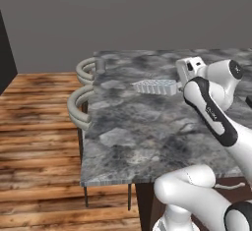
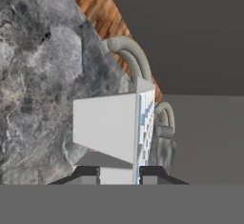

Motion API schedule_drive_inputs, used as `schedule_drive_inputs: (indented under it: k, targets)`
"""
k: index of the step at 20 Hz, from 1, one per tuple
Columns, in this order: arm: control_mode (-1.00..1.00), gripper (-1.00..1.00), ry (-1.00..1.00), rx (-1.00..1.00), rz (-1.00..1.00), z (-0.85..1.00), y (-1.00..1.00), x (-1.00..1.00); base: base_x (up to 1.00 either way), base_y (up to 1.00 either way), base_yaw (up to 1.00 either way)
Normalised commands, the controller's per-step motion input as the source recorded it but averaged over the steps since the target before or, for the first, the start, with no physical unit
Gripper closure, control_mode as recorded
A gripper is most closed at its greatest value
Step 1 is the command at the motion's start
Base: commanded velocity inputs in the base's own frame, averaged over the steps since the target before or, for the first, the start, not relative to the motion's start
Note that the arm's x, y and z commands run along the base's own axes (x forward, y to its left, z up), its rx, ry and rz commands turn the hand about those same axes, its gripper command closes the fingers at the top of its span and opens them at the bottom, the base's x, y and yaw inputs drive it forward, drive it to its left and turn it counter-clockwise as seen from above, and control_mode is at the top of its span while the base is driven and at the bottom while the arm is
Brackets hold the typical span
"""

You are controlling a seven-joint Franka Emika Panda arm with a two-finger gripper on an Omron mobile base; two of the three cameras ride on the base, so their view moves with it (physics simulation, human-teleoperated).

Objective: Open the freezer door, pick up the ice cube tray from the freezer, and place it on the dining counter.

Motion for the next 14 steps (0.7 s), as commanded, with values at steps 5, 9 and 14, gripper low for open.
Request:
schedule_drive_inputs:
  k: [5, 9, 14]
  targets:
    - [-1.00, 1.00, 0.00, 0.00, 0.10, -0.70, 0.00, 0.88, 0.00, 0.00, 0.00]
    - [-1.00, 1.00, 0.02, 0.00, 0.14, -0.72, 0.00, 0.80, 0.00, 0.00, 0.00]
    - [-1.00, 1.00, 0.12, 0.00, 0.11, -0.51, 0.00, 0.65, 0.00, 0.00, 0.00]
